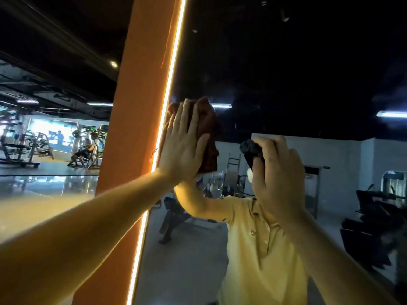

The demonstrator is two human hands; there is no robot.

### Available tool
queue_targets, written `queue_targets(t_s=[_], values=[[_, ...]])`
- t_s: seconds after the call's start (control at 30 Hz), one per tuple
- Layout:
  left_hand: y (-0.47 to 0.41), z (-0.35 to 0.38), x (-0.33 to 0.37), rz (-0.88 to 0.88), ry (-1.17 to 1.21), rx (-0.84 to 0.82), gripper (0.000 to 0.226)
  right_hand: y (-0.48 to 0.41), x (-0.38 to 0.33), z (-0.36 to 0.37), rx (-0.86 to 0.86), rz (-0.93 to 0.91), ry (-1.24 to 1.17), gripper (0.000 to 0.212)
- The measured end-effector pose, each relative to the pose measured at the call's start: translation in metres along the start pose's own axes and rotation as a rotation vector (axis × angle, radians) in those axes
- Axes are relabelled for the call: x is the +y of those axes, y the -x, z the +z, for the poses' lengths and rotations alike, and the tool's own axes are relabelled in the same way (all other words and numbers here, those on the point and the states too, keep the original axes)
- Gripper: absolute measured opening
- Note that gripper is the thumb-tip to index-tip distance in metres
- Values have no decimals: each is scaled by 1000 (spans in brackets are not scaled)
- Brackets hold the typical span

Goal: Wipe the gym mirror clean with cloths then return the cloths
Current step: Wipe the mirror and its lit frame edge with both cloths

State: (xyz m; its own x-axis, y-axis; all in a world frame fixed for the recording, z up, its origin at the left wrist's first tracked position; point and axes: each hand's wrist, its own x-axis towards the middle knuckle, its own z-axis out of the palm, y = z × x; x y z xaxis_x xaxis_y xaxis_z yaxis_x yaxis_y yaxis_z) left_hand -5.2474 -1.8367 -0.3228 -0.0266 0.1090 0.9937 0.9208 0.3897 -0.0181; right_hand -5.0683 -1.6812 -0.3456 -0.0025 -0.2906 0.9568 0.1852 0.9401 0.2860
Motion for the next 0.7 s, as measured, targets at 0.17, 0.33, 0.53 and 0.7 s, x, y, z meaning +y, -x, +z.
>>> queue_targets(t_s=[0.17, 0.33, 0.53, 0.7], values=[[170, 2, -18, 91, -9, -196, 71, -1, -7, 1, 7, -22, 29, 35], [71, -12, -16, 228, -49, -216, 72, 0, -11, -6, -13, 43, -19, 34], [-104, -7, 52, -114, -20, -3, 70, -3, -7, -13, 98, 163, -242, 34], [46, 18, 57, 258, -35, -84, 70, -3, -6, -12, 219, 231, -376, 34]])
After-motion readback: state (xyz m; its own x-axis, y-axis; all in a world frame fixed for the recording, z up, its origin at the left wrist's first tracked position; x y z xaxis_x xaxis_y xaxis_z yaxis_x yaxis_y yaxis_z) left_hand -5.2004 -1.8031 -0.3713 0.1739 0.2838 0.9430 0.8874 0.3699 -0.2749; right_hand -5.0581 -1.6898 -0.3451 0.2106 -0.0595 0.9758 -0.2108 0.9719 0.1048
